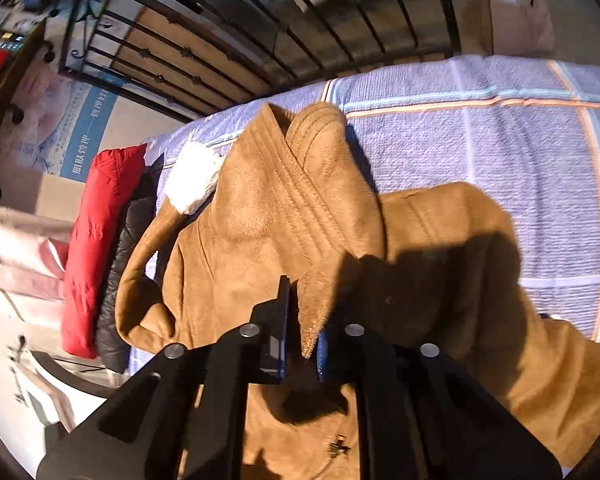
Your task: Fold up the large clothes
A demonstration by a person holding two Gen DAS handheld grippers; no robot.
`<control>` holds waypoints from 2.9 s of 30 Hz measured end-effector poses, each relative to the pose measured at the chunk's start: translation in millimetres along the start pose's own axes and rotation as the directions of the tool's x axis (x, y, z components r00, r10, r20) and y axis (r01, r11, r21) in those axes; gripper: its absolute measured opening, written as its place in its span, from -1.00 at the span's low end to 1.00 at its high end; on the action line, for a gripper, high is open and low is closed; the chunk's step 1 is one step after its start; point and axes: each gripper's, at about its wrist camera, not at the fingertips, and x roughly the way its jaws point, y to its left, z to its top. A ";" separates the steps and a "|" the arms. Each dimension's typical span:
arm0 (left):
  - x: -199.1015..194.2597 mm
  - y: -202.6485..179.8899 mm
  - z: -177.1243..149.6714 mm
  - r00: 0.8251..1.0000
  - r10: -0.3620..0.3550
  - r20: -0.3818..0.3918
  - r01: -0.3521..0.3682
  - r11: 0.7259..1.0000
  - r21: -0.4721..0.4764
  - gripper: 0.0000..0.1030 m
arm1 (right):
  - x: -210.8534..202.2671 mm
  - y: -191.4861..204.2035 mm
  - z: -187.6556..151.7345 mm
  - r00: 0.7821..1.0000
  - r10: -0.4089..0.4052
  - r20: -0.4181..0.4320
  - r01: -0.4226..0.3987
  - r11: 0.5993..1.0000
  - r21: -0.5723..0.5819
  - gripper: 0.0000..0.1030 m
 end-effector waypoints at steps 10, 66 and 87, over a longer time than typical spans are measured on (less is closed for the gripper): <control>11.0 13.8 -3.1 1.000 -0.023 -0.021 0.022 0.998 -0.065 0.63 | 26.5 -3.6 4.2 0.952 -0.301 0.056 0.306 0.934 -0.187 -0.85; 6.8 -104.9 17.6 0.994 -0.111 -0.004 0.106 0.942 0.317 0.66 | -435.0 -137.0 -246.8 0.645 -0.633 0.429 0.421 0.762 0.492 -0.86; 35.6 -47.0 -0.1 0.992 -0.078 -0.096 0.093 0.982 0.163 0.66 | -391.3 -157.7 -209.2 0.888 -0.220 0.404 -0.045 0.832 0.552 -0.84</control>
